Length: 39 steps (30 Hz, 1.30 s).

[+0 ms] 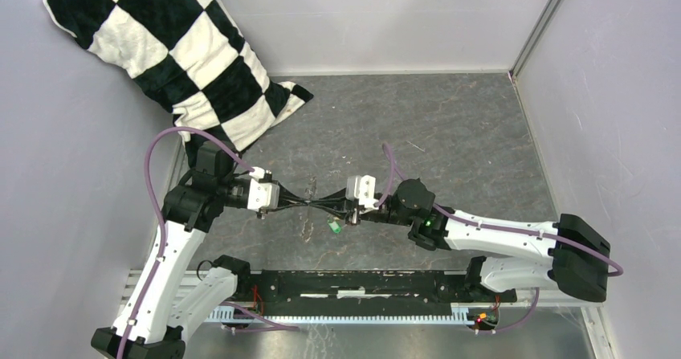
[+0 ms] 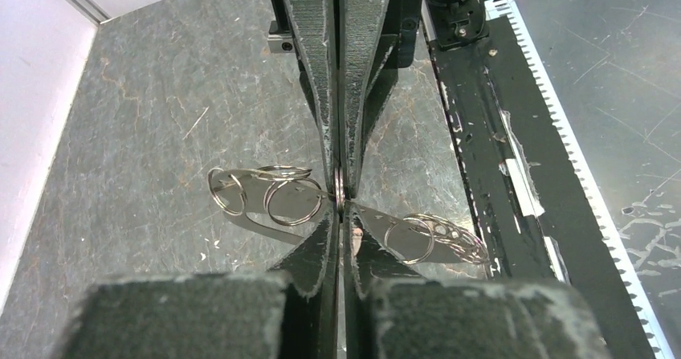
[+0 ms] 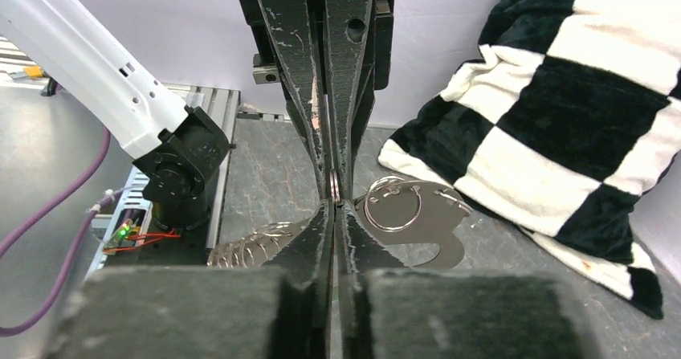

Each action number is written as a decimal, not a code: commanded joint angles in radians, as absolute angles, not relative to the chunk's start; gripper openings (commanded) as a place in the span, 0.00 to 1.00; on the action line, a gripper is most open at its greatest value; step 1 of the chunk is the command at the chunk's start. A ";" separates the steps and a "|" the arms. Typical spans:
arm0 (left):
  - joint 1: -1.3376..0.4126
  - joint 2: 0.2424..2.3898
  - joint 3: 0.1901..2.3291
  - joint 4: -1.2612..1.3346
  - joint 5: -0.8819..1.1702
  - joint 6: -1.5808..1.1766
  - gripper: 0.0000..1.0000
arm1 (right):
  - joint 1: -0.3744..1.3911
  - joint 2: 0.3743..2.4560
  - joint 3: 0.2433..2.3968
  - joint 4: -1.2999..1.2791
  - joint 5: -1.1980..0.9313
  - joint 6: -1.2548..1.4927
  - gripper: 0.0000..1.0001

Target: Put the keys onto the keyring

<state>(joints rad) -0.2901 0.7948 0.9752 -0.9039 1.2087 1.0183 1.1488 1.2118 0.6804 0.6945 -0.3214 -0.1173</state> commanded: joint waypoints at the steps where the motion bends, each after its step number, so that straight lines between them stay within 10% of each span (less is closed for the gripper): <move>1: -0.295 0.783 1.002 -0.857 1.244 0.976 0.02 | 1.148 1.229 0.713 0.696 -0.339 -0.100 0.12; 11: -0.295 0.772 0.948 -0.964 1.209 1.202 0.02 | 1.019 1.149 0.652 0.700 -0.486 0.080 0.49; 24: -0.279 0.805 0.895 -0.921 1.174 1.217 0.02 | 0.848 1.133 0.608 0.327 -0.483 0.133 0.55; 39: -0.100 0.969 0.816 -0.954 1.212 1.447 0.02 | 0.840 1.538 0.586 0.492 -0.538 -0.125 0.49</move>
